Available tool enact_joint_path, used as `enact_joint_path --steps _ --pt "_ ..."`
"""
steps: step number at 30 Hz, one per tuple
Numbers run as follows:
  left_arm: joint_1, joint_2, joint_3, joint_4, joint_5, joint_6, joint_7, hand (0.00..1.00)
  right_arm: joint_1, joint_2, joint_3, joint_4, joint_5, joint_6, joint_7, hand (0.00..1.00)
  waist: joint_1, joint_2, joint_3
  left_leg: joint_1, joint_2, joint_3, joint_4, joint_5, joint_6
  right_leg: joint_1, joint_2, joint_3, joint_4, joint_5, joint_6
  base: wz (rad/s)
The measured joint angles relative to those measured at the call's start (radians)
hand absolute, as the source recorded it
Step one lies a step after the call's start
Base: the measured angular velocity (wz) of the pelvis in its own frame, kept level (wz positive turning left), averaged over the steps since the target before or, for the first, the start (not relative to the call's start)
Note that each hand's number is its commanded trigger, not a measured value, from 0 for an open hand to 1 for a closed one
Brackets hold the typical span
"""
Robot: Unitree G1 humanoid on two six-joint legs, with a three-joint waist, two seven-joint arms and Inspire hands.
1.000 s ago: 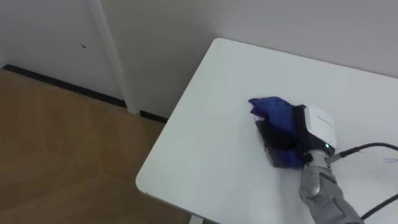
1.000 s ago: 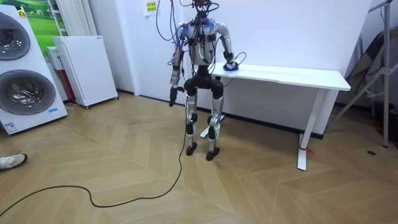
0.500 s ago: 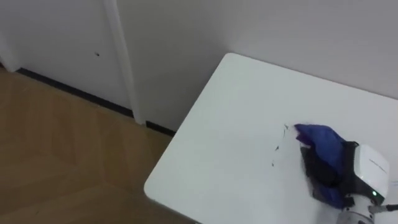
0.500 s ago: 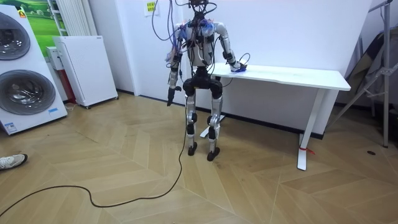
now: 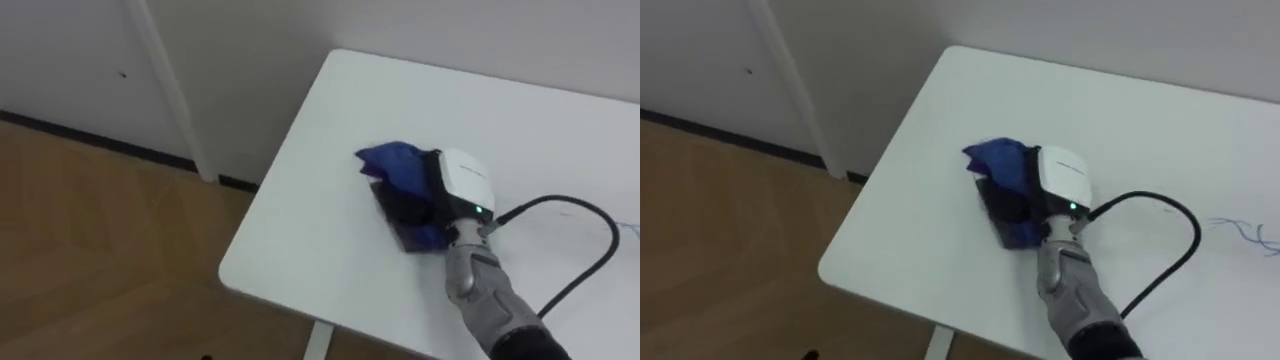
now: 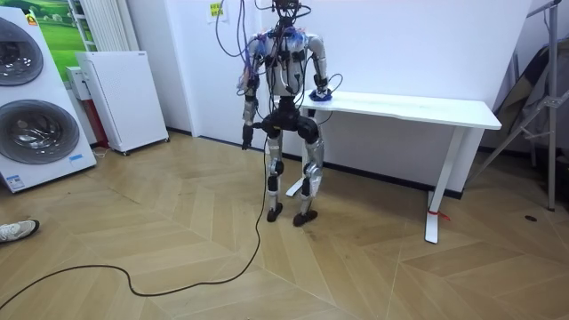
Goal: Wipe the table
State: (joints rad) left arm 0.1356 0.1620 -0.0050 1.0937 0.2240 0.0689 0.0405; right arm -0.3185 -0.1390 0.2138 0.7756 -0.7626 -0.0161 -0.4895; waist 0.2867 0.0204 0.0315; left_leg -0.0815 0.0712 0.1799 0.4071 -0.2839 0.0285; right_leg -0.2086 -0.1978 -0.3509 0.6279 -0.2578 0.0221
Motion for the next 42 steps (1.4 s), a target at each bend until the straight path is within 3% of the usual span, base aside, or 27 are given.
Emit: enact_joint_path --steps 1,2,4,5,7,8,9,10,11,12,13,16,18,20,21,22,23,24,25,28,31,33,34,37,38,40,42 --pt "0.002 0.017 0.001 -0.004 -0.005 -0.002 0.001 0.00 0.004 -0.007 0.001 0.025 0.018 -0.014 -0.024 1.00 0.002 -0.004 -0.0031 -0.005 0.019 0.013 0.010 -0.004 -0.011 -0.018 -0.068 0.008 0.026 -0.004 0.008 0.14" --pt "0.003 0.027 0.001 -0.004 -0.013 -0.002 0.002 0.00 0.011 -0.007 0.003 0.043 0.022 -0.024 -0.037 1.00 0.001 -0.005 -0.0041 -0.005 0.030 0.017 0.013 -0.006 -0.016 -0.018 -0.096 0.019 0.016 -0.001 0.013 0.21" --pt "-0.004 0.068 0.017 -0.006 -0.018 -0.003 0.000 0.00 0.026 -0.013 -0.001 0.087 0.032 -0.074 -0.106 1.00 -0.014 -0.008 -0.0085 -0.019 0.074 -0.005 0.035 -0.013 -0.047 0.003 -0.152 0.089 -0.111 0.041 0.053 0.26" --pt "-0.004 0.078 0.026 -0.007 -0.015 -0.004 0.001 0.00 0.032 -0.016 -0.002 0.096 0.033 -0.090 -0.120 1.00 -0.022 -0.012 -0.0107 -0.020 0.083 -0.013 0.036 -0.013 -0.056 0.018 -0.161 0.102 -0.155 0.062 0.057 0.48" --pt "0.000 0.119 0.074 -0.008 0.020 -0.004 0.004 0.00 0.105 -0.022 -0.070 0.109 0.025 -0.148 -0.171 1.00 -0.095 -0.031 -0.0239 -0.020 0.122 -0.042 0.041 -0.008 -0.102 0.116 -0.178 0.083 -0.308 0.161 0.068 0.82" --pt "0.004 0.129 0.089 -0.012 0.035 -0.003 0.010 0.00 0.132 -0.023 -0.100 0.109 0.020 -0.159 -0.187 1.00 -0.110 -0.040 -0.0291 -0.016 0.133 -0.041 0.042 -0.006 -0.116 0.133 -0.177 0.071 -0.324 0.184 0.075 0.68" --pt "0.020 0.148 0.123 -0.017 0.050 -0.003 0.027 0.00 0.185 -0.026 -0.156 0.109 0.018 -0.175 -0.220 1.00 -0.132 -0.054 -0.0370 0.002 0.156 -0.034 0.043 -0.006 -0.149 0.149 -0.156 0.046 -0.338 0.257 0.085 0.21" --pt "0.045 0.149 0.160 -0.020 0.052 -0.002 0.046 0.00 0.233 -0.048 -0.191 0.110 0.019 -0.182 -0.248 1.00 -0.140 -0.046 -0.0467 0.030 0.189 -0.025 0.042 -0.008 -0.185 0.174 -0.128 0.004 -0.333 0.225 0.150 -0.06" --pt "0.061 0.146 0.171 -0.028 0.050 -0.002 0.049 0.00 0.253 -0.067 -0.199 0.111 0.021 -0.183 -0.258 1.00 -0.141 -0.033 -0.0527 0.047 0.212 -0.018 0.034 -0.007 -0.201 0.184 -0.105 0.001 -0.331 0.207 0.165 -0.41" --pt "0.096 0.136 0.180 -0.051 0.044 -0.003 0.052 0.00 0.289 -0.116 -0.201 0.110 0.041 -0.183 -0.268 1.00 -0.145 -0.019 -0.0582 0.084 0.251 -0.008 -0.007 0.006 -0.226 0.182 -0.068 -0.003 -0.299 0.172 0.149 -0.37" --pt "0.113 0.124 0.188 -0.073 0.043 -0.004 0.053 0.00 0.320 -0.159 -0.219 0.106 0.057 -0.182 -0.270 1.00 -0.149 -0.011 -0.0636 0.113 0.268 -0.004 -0.053 0.034 -0.245 0.168 -0.053 -0.008 -0.248 0.128 0.133 -0.27" --pt "0.129 0.088 0.183 -0.104 0.044 -0.015 0.053 0.00 0.355 -0.190 -0.298 0.106 0.089 -0.153 -0.243 1.00 -0.176 -0.033 -0.0574 0.128 0.280 -0.003 -0.085 0.111 -0.205 0.146 -0.042 -0.016 -0.173 0.043 0.106 0.17" --pt "0.131 0.068 0.156 -0.105 0.043 -0.020 0.053 0.00 0.360 -0.184 -0.315 0.071 0.092 -0.129 -0.203 1.00 -0.185 -0.048 -0.0448 0.119 0.283 0.004 -0.070 0.135 -0.198 0.150 -0.024 -0.017 -0.161 0.011 0.097 0.20" --pt "0.120 0.050 0.137 -0.103 0.048 -0.021 0.053 0.00 0.347 -0.165 -0.311 0.026 0.089 -0.089 -0.163 1.00 -0.179 -0.044 -0.0452 0.102 0.272 0.032 -0.043 0.134 -0.197 0.142 -0.002 -0.007 -0.161 0.003 0.079 0.05" --pt "0.122 0.042 0.121 -0.095 0.047 -0.022 0.054 0.00 0.313 -0.148 -0.307 0.017 0.087 -0.061 -0.136 1.00 -0.169 -0.047 -0.0370 0.090 0.247 0.038 -0.022 0.121 -0.182 0.136 0.012 0.013 -0.165 0.005 0.065 -0.17" --pt "0.121 0.034 0.104 -0.080 0.047 -0.023 0.053 0.00 0.267 -0.132 -0.307 -0.006 0.077 -0.022 -0.095 1.00 -0.159 -0.044 -0.0274 0.069 0.200 0.035 0.006 0.081 -0.167 0.125 0.018 0.029 -0.165 0.010 0.053 -0.27" --pt "0.119 0.028 0.102 -0.078 0.048 -0.021 0.051 0.00 0.244 -0.126 -0.302 -0.016 0.066 -0.007 -0.071 1.00 -0.146 -0.040 -0.0265 0.058 0.169 0.034 0.008 0.057 -0.158 0.118 0.023 0.045 -0.164 0.015 0.046 -0.49" --pt "0.118 0.019 0.090 -0.077 0.048 -0.016 0.047 0.00 0.192 -0.115 -0.260 -0.035 0.041 0.017 -0.030 1.00 -0.111 -0.025 -0.0148 0.046 0.108 0.014 0.008 0.021 -0.137 0.103 0.038 0.075 -0.178 0.037 0.029 -0.98" --pt "0.126 0.016 0.077 -0.076 0.042 -0.011 0.037 0.00 0.139 -0.114 -0.193 -0.071 -0.007 0.030 0.009 1.00 -0.056 -0.016 -0.0114 0.045 0.057 -0.005 -0.007 0.012 -0.103 0.078 0.061 0.122 -0.191 0.058 0.019 -1.15" --pt "0.139 0.010 0.067 -0.079 0.018 0.016 0.016 0.00 0.036 -0.058 -0.039 -0.167 -0.090 0.016 0.059 1.00 0.008 0.024 -0.0146 0.032 0.038 -0.048 -0.051 0.016 -0.094 0.045 0.100 0.148 -0.249 0.105 0.008 -0.79" --pt "0.152 0.009 0.062 -0.103 -0.013 0.039 0.005 0.00 -0.008 -0.021 0.019 -0.170 -0.100 -0.018 0.082 1.00 0.023 0.025 -0.0197 0.049 0.024 -0.066 -0.111 0.050 -0.095 0.040 0.098 0.147 -0.253 0.112 0.001 0.16" --pt "0.184 0.009 0.065 -0.125 -0.026 0.058 -0.004 0.00 0.016 -0.031 0.024 -0.160 -0.103 -0.019 0.080 1.00 0.008 0.015 -0.0194 0.070 0.017 -0.068 -0.140 0.062 -0.094 0.053 0.090 0.138 -0.254 0.105 0.004 0.26" --pt "0.198 0.010 0.082 -0.133 -0.025 0.064 -0.005 0.00 0.060 -0.041 0.016 -0.119 -0.101 -0.019 0.064 1.00 -0.029 0.003 -0.0193 0.076 0.015 -0.068 -0.141 0.065 -0.092 0.074 0.082 0.118 -0.261 0.097 0.009 0.47" --pt "0.185 0.011 0.162 -0.133 0.037 0.064 -0.006 0.00 0.218 -0.061 -0.095 -0.075 -0.062 -0.114 -0.085 1.00 -0.138 -0.036 -0.0236 0.095 0.001 -0.040 -0.141 0.070 -0.084 0.144 0.060 0.100 -0.303 0.081 0.035 0.74" --pt "0.186 0.013 0.181 -0.133 0.058 0.061 -0.004 0.00 0.253 -0.062 -0.124 -0.068 -0.061 -0.126 -0.112 1.00 -0.154 -0.045 -0.0265 0.103 -0.002 -0.027 -0.142 0.069 -0.083 0.159 0.056 0.103 -0.308 0.078 0.041 0.50" --pt "0.185 0.031 0.240 -0.148 0.074 0.037 0.001 0.00 0.390 -0.074 -0.231 -0.045 -0.012 -0.141 -0.198 1.00 -0.189 -0.073 -0.0448 0.139 -0.015 -0.013 -0.153 0.056 -0.061 0.208 0.044 0.103 -0.333 0.071 0.060 0.18" --pt "0.185 0.040 0.241 -0.159 0.074 0.025 0.009 0.00 0.460 -0.096 -0.311 -0.019 0.029 -0.147 -0.233 1.00 -0.210 -0.077 -0.0468 0.150 -0.016 -0.011 -0.146 0.030 -0.049 0.243 0.046 0.103 -0.353 0.078 0.074 0.00"
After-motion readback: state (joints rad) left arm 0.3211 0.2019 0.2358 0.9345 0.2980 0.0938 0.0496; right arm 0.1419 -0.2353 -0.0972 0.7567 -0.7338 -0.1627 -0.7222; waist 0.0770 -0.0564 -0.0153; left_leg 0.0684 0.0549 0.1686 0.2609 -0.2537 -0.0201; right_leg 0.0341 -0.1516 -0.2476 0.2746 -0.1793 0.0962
